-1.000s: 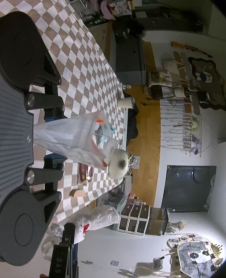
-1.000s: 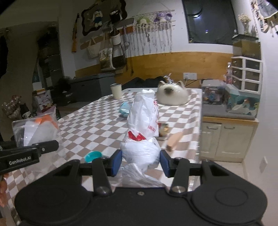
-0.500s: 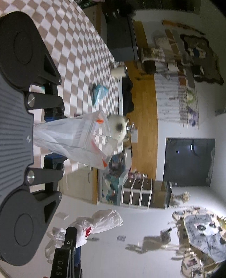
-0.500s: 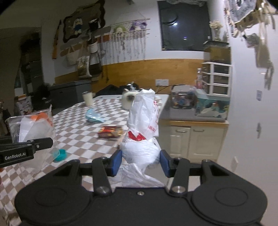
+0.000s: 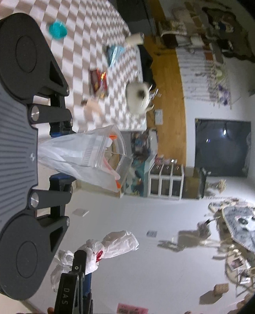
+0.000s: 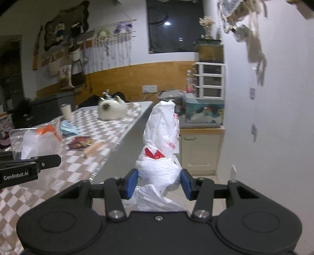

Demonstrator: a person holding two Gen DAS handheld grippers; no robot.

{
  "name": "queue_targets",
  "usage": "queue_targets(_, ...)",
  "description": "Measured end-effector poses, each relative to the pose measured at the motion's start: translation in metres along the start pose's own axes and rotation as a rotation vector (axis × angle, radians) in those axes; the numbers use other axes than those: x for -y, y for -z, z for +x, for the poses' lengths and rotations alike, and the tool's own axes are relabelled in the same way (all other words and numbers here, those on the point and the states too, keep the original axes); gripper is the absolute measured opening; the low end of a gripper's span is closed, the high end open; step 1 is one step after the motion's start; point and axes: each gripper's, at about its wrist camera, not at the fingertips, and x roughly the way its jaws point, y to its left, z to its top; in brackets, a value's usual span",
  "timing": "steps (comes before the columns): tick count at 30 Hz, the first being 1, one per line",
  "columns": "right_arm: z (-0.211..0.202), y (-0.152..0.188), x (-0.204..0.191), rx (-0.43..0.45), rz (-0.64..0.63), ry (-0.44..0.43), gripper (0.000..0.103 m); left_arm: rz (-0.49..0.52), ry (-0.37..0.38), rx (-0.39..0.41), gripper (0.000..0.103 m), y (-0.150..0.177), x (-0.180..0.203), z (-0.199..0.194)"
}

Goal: Collect trash
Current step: 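Carry the clear bag with the left gripper while the right carries the white bag to the wastebasket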

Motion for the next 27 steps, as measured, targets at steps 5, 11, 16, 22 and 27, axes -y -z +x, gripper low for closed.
queue_targets(5, 0.003, 0.018, 0.033, -0.037, 0.028, 0.045, 0.048, 0.007, 0.056, -0.059, 0.033, 0.013, 0.033, 0.027)
queue_targets(11, 0.013, 0.045, 0.068, -0.101, 0.062, 0.087, 0.048, -0.006, 0.11, -0.146, 0.033, 0.036, 0.063, 0.058)
queue_targets(16, 0.029, 0.071, 0.087, -0.172, 0.079, 0.109, 0.048, -0.027, 0.148, -0.232, 0.033, 0.058, 0.079, 0.085)
queue_targets(22, 0.058, 0.102, 0.103, -0.274, 0.105, 0.119, 0.048, -0.063, 0.17, -0.345, 0.033, 0.085, 0.087, 0.122)
queue_targets(27, 0.083, 0.129, 0.109, -0.378, 0.132, 0.106, 0.049, -0.095, 0.173, -0.451, 0.033, 0.113, 0.087, 0.151)
